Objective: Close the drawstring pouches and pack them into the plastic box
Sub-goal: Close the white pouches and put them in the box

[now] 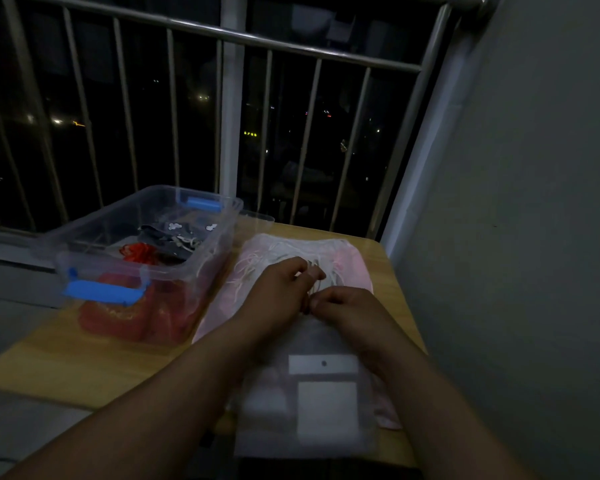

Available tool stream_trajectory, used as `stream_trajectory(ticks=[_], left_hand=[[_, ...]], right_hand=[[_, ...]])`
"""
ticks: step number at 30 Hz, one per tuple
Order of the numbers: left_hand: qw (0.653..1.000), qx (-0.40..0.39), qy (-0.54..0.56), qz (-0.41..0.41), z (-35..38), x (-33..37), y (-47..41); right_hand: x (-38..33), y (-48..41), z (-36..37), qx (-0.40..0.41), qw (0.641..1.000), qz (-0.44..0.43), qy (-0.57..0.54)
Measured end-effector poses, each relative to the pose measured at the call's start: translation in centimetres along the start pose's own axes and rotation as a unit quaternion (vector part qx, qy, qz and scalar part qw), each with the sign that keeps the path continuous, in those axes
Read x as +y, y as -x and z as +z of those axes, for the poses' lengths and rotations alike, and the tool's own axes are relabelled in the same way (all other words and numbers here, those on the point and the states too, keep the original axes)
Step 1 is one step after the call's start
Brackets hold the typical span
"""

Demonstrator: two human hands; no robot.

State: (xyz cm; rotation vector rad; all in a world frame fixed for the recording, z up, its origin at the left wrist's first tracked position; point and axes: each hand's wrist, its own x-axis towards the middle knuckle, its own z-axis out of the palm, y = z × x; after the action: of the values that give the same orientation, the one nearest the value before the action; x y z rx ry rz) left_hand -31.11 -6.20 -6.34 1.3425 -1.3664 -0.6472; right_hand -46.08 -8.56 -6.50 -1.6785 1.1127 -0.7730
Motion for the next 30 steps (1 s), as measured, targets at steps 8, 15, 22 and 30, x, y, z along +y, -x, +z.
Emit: stream_trajectory(ticks=[8, 15, 22, 30], left_hand=[[0.999, 0.031, 0.039, -0.021, 0.0, -0.3, 0.4], [0.979, 0.063, 0.155, -0.112, 0.0, -0.8, 0.1], [0.963, -0.014, 0.256, -0.081, -1.7, 1.6, -0.5], [0.968, -0.033, 0.240, -0.063, -1.9, 1.6, -0.9]], right_hand=[[0.6, 0.1, 0.0, 0.007, 0.991, 0.044, -0.129], [0.4, 0.0, -0.1, -0.064, 0.922, 0.091, -0.371], [-0.6, 0.2, 0.3, -0.021, 1.000, 0.020, -0.010], [-1.4, 0.7, 0.5, -0.078, 0.995, -0.028, 0.050]])
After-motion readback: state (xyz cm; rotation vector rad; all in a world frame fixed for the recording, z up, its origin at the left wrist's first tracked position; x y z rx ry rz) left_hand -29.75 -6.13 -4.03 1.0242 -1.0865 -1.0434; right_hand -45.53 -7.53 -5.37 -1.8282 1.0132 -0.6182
